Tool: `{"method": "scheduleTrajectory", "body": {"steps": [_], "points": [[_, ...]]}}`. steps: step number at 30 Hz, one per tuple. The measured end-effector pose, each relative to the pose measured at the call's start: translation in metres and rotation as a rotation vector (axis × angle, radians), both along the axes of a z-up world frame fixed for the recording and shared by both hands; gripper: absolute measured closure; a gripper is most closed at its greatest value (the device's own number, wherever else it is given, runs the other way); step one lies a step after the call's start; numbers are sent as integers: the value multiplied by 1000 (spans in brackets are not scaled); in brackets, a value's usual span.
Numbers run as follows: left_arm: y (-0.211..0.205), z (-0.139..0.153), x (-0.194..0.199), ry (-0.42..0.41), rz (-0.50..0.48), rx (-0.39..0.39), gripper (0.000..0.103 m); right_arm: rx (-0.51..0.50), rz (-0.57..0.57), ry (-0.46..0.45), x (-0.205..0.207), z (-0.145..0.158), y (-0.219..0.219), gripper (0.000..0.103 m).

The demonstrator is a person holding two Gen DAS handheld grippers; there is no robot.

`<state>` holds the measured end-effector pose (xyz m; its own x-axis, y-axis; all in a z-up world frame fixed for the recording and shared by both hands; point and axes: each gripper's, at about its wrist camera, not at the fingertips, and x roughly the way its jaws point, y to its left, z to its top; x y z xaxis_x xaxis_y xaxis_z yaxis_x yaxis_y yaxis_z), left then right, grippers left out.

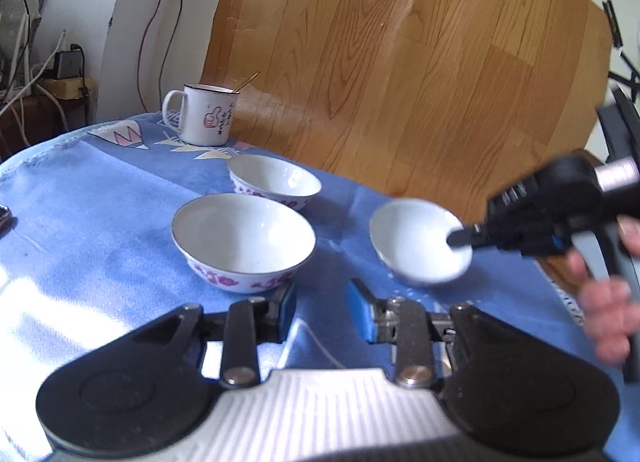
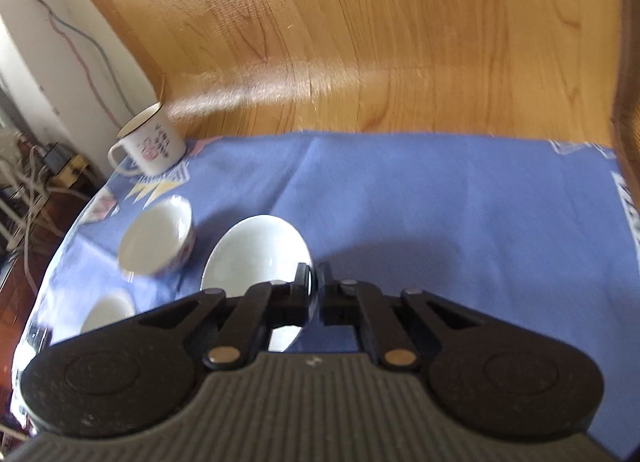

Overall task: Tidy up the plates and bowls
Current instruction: 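Grip a white bowl rim with the right tool while the left tool reaches another bowl, then grip a white bowl with the left tool and carry both bowls toward the window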

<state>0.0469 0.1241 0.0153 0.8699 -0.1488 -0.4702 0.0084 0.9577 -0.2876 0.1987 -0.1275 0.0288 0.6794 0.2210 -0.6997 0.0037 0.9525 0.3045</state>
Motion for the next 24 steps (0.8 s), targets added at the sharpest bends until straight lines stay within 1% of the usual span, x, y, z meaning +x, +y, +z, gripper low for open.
{"method": "scheduleTrajectory", "body": {"steps": [3, 6, 8, 10, 11, 13, 14, 15, 16, 19, 24], "points": [[-6, 7, -2, 13, -49, -55, 75, 52, 4, 19, -33, -4, -14, 97], [-24, 14, 2, 38, -111, -81, 75, 108, -6, 32, -60, -9, -23, 97], [-38, 17, 7, 66, -145, -78, 75, 142, -13, 36, -74, -11, -27, 97], [-52, 17, 14, 106, -164, -49, 75, 164, -18, 31, -83, -13, -29, 97], [-60, 16, 17, 125, -176, -40, 76, 166, -20, 25, -86, -13, -30, 97], [-71, 13, 21, 170, -193, -35, 85, 160, -28, 12, -88, -13, -30, 97], [-74, 12, 21, 188, -188, -28, 87, 155, -36, 5, -89, -14, -31, 97], [-76, 10, 22, 201, -182, -24, 93, 151, -41, -1, -89, -14, -33, 97], [-77, 9, 23, 211, -178, -27, 95, 146, -44, -6, -90, -15, -35, 97], [-73, 9, 21, 226, -166, -61, 96, 144, -32, -22, -94, -17, -37, 97], [-80, 18, 16, 224, -156, -48, 97, 117, -44, -62, -106, -16, -38, 97]]}}
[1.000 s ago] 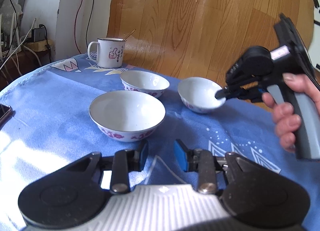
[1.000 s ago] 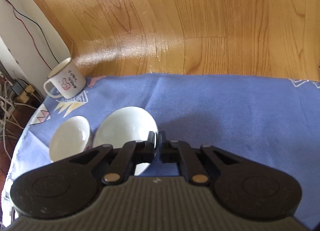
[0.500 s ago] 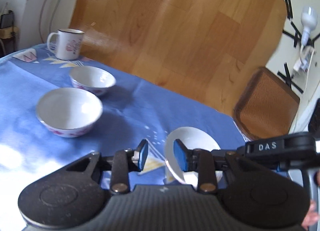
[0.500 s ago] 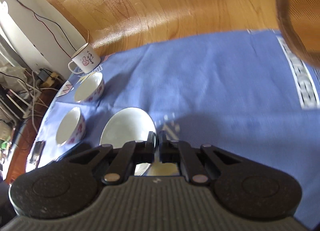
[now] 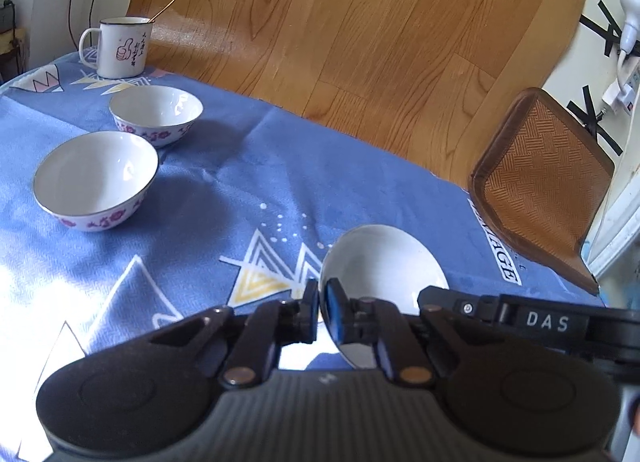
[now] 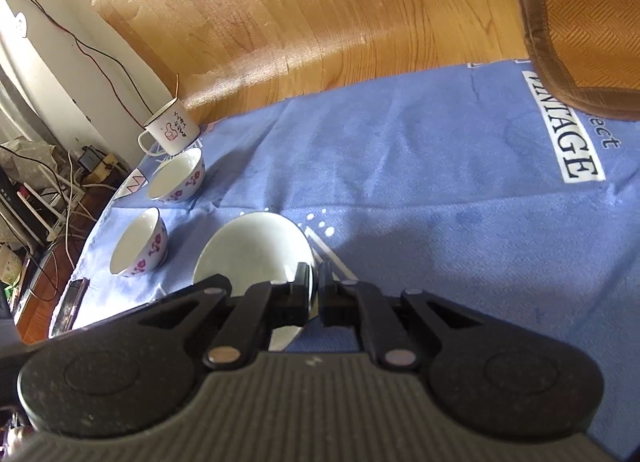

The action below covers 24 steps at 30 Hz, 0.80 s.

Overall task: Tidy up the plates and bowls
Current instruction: 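Grip a white bowl with the left tool and carry both bowls toward the window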

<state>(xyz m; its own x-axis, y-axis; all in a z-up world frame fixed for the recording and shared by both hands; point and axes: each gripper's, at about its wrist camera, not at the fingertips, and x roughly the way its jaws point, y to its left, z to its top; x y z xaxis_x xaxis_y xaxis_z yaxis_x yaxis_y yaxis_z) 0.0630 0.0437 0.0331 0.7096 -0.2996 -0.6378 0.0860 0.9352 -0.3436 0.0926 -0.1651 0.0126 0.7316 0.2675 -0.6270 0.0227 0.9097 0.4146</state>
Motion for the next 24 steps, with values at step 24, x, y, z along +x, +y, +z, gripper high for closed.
{"method": "scheduleTrajectory", "body": {"steps": [24], "points": [[-210, 6, 2, 67, -431, 20, 96, -89, -403, -21, -120, 7, -147, 97]]}}
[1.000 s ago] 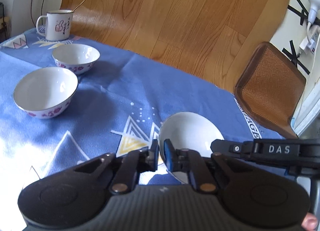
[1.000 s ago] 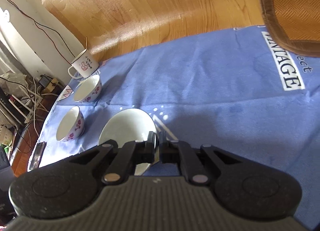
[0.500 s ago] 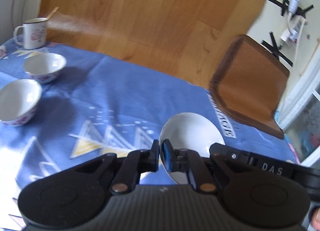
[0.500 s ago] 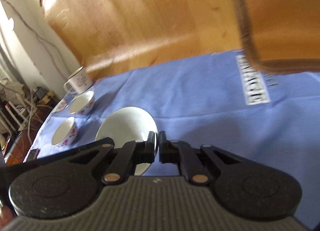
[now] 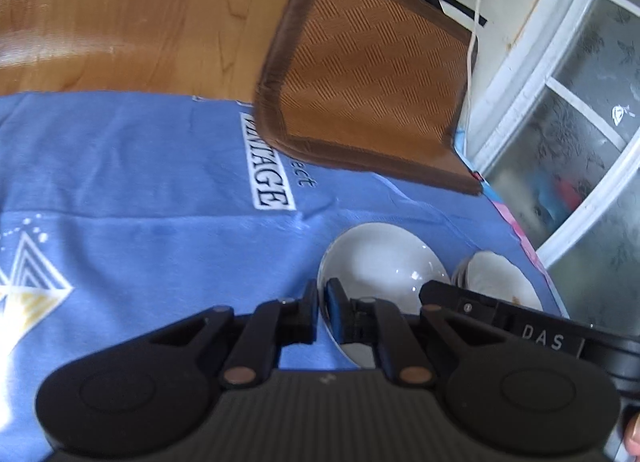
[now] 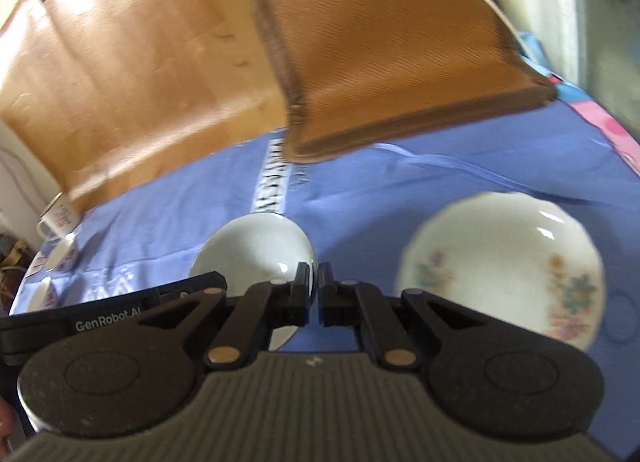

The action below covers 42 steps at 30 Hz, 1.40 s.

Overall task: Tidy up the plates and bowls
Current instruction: 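Lower both bowls beside the saucers and open both tools, then grip a pink-flower bowl with the left tool while the right tool grips another bowl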

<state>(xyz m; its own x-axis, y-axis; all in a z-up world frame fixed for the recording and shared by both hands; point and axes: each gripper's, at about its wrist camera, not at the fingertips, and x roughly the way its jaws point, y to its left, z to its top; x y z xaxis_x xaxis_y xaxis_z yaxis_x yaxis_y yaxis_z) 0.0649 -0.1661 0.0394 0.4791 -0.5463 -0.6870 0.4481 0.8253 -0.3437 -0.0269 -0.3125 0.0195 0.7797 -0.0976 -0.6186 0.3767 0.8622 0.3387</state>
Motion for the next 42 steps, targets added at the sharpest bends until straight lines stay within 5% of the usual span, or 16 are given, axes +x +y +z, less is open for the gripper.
{"method": "scheduleTrajectory", "body": {"steps": [5, 7, 12, 18, 26, 31, 42], "points": [[-10, -8, 6, 2, 13, 47, 87, -72, -17, -22, 2, -4, 1, 92], [-3, -4, 5, -12, 22, 39, 78, -130, -48, -54, 1, -1, 3, 79], [30, 15, 1, -99, 64, 12, 75, -176, -87, -166, -5, 16, 8, 74], [108, 17, -18, -209, 218, 49, 75, -197, 77, -230, 11, 31, 55, 74], [252, 19, -43, -213, 504, 41, 75, -27, 441, -133, 94, 18, 163, 74], [332, 37, -28, -223, 723, 30, 77, 4, 557, -112, 142, 24, 232, 74], [384, 7, 15, -76, 670, -56, 72, 60, 630, 33, 209, -4, 304, 74]]}}
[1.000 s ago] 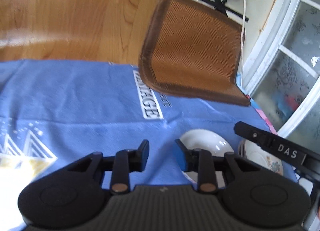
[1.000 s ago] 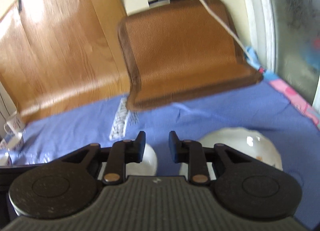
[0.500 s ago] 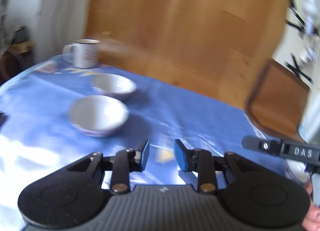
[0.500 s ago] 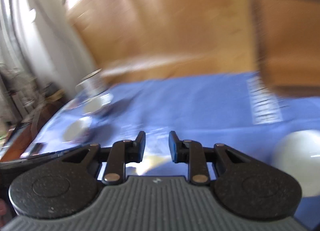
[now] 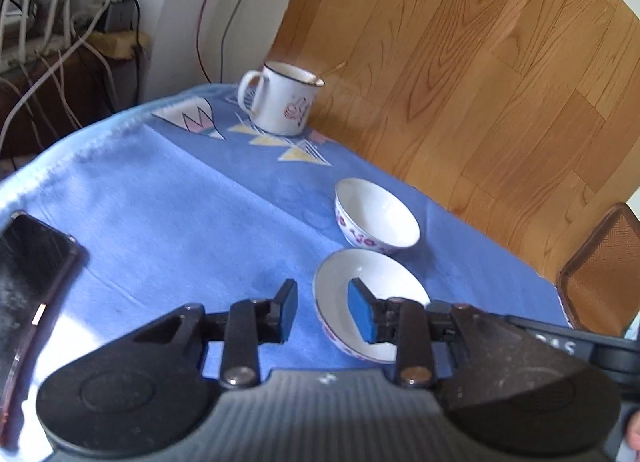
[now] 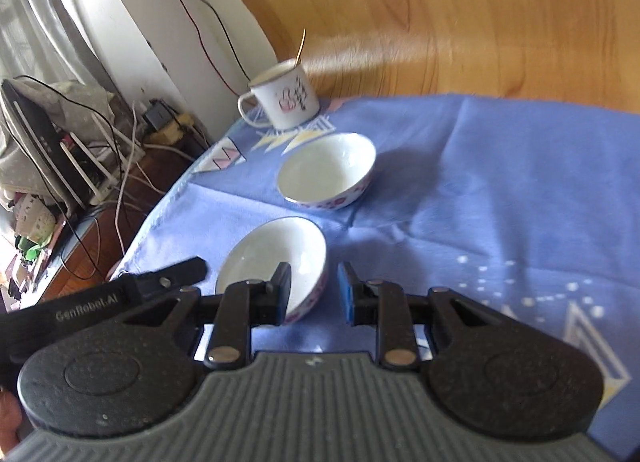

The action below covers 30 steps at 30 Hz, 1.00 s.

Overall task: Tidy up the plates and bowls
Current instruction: 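Grip a pink-flower bowl with the left tool while the right tool grips another bowl, then carry both bowls to the window area and set them down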

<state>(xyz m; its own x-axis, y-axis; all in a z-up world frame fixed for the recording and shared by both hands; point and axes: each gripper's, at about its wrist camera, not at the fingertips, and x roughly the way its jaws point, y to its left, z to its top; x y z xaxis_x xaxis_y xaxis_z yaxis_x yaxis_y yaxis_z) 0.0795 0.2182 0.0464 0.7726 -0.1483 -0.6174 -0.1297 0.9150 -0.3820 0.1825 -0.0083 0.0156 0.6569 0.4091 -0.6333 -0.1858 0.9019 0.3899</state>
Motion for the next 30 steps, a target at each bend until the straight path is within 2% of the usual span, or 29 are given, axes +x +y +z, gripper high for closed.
{"method": "scheduleTrajectory", "body": {"steps": [3, 5, 6, 7, 11, 14, 19, 24, 30], "points": [[0, -11, 7, 27, 21, -4, 74, -15, -12, 18, 8, -7, 4, 77], [4, -20, 13, 45, 27, -33, 89, -26, -17, 33, 13, -11, 6, 91], [4, -23, 14, 45, 16, -57, 95, -23, -17, 31, 13, -12, 5, 92], [2, -23, 12, 39, 25, -55, 96, -20, -19, 28, 11, -11, 5, 92], [-12, -16, 2, 13, 26, -38, 97, -47, -31, -12, -6, -6, -1, 94], [-34, -9, -6, -12, -6, -30, 97, -41, -70, -54, -27, 0, -20, 95], [-90, -6, -15, -22, -122, -55, 97, -18, -195, -95, -70, 4, -74, 94], [-163, -8, -18, -7, -266, -24, 97, -24, -343, -99, -111, 1, -132, 95], [-219, -14, -21, 28, -360, -9, 97, -28, -428, -83, -140, -5, -173, 95]]}}
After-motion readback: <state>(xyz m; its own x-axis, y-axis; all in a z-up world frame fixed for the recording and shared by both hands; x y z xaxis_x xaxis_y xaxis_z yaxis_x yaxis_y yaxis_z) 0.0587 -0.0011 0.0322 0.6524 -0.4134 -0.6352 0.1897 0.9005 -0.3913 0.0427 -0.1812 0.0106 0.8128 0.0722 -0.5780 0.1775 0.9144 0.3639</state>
